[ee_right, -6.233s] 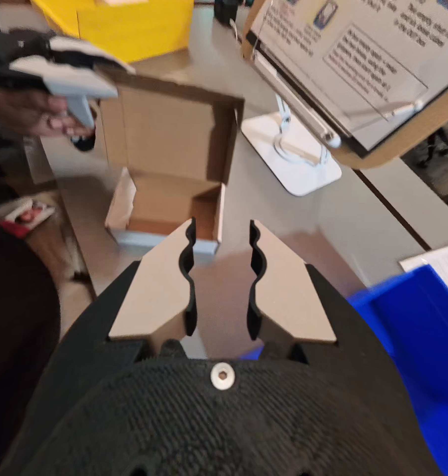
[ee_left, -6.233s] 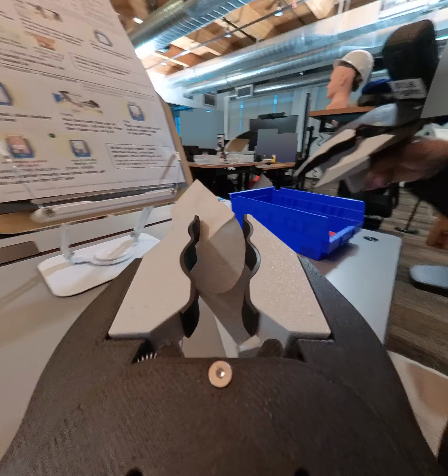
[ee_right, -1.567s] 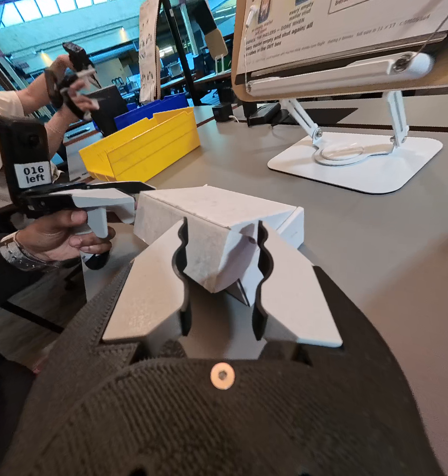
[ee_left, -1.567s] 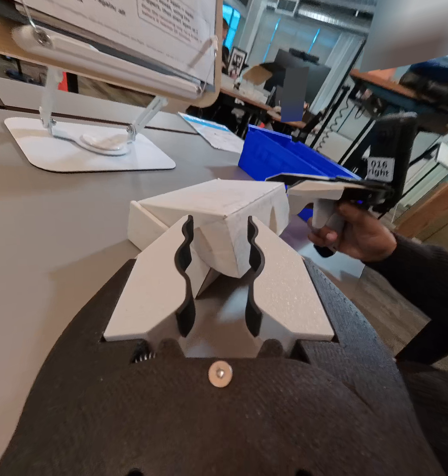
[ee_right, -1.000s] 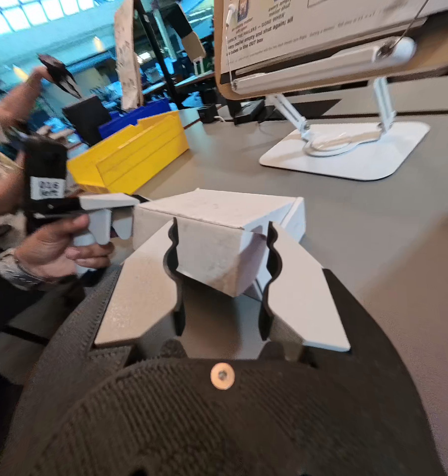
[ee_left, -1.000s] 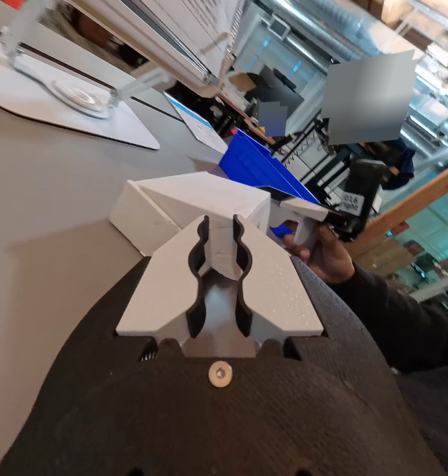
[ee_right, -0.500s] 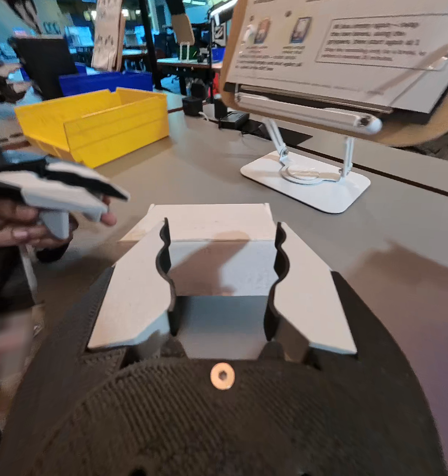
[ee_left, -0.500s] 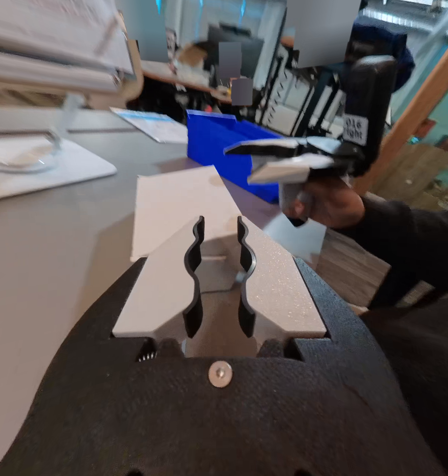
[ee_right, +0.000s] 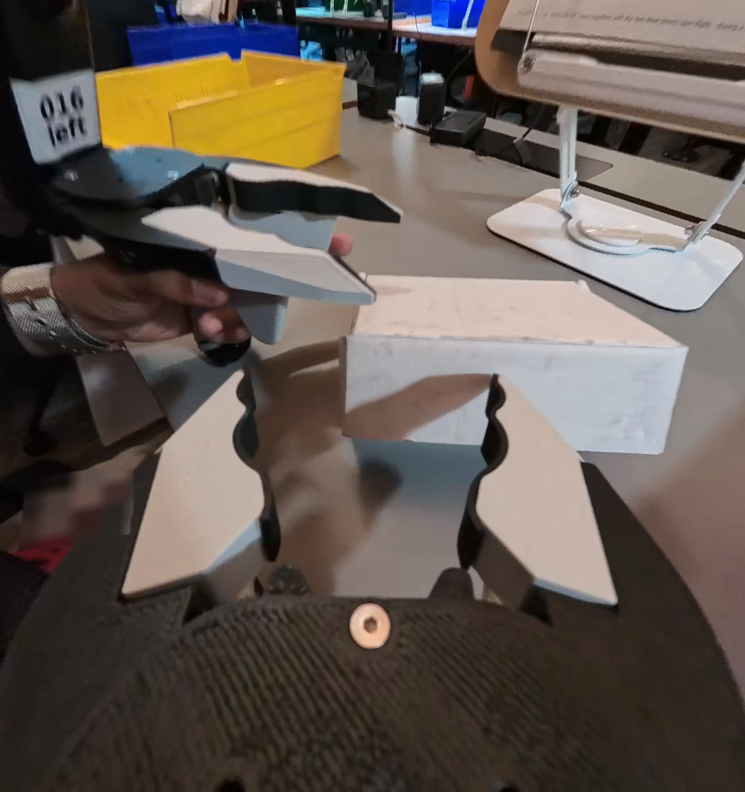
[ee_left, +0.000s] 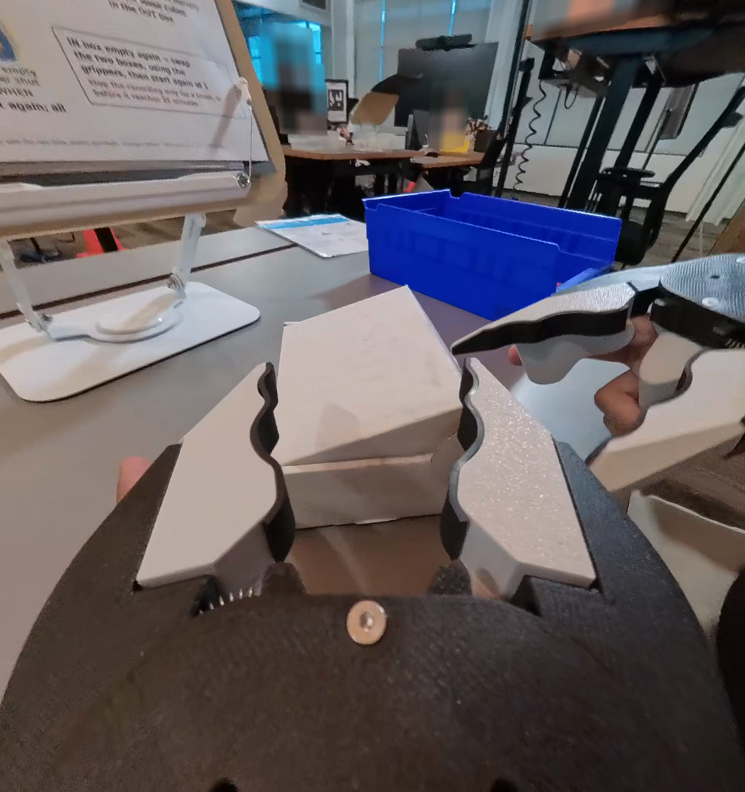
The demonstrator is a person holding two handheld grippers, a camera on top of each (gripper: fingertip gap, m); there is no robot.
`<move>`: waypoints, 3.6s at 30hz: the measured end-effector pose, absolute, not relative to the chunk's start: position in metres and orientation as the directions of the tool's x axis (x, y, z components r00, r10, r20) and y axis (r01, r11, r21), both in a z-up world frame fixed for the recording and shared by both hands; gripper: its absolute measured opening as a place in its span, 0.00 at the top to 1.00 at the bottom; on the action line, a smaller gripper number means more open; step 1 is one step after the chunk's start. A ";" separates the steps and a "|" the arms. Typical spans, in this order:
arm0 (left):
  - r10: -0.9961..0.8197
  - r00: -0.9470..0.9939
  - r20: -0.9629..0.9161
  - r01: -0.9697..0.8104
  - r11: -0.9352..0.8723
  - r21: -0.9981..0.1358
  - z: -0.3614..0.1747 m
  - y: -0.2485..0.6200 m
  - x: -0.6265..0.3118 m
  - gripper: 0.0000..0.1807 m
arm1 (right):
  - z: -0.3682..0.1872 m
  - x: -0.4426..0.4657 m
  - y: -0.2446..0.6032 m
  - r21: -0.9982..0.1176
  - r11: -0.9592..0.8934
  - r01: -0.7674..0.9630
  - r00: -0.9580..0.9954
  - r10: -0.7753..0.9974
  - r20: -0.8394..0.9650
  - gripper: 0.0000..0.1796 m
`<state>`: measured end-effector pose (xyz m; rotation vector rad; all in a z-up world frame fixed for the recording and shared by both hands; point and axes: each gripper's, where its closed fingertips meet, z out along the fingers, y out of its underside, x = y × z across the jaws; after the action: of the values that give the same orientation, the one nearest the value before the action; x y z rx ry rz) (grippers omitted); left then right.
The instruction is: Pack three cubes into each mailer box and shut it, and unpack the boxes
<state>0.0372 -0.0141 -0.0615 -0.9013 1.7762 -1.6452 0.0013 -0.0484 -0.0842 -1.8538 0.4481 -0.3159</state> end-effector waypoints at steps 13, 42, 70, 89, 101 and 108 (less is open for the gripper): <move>-0.704 -0.687 0.178 -0.283 0.035 -0.958 -0.080 -0.028 0.030 0.64 | -0.109 0.021 -0.052 -0.883 -0.469 -0.030 0.815 -0.523 0.250 0.35; -0.645 -0.630 -0.433 0.030 0.537 -0.843 -0.102 -0.039 0.023 0.82 | -0.103 0.040 -0.085 -0.870 -0.489 -0.061 0.879 -0.439 0.186 0.77; -0.566 -0.812 -0.146 -0.152 0.446 -0.882 -0.103 -0.068 0.077 0.65 | -0.117 0.066 -0.089 -0.833 -0.152 -0.532 0.738 -0.566 -0.368 0.66; -0.549 -0.752 -0.365 -0.047 0.596 -0.801 -0.124 -0.055 0.073 0.56 | -0.111 0.070 -0.112 -0.854 -0.456 -0.250 0.816 -0.575 0.068 0.81; -0.569 -0.753 -0.330 -0.065 0.563 -0.824 -0.121 -0.051 0.074 0.62 | -0.092 0.083 -0.133 -0.789 -0.615 -0.008 0.732 -0.541 0.414 0.99; -0.572 -0.759 -0.310 -0.073 0.548 -0.833 -0.120 -0.051 0.073 0.62 | -0.088 0.103 -0.121 -0.899 -0.420 -0.126 0.776 -0.606 0.175 0.48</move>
<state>0.0732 -0.0509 -0.1196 -0.5184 2.2204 -1.1593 0.1027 -0.1213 -0.0883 -1.9594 0.5522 -0.5978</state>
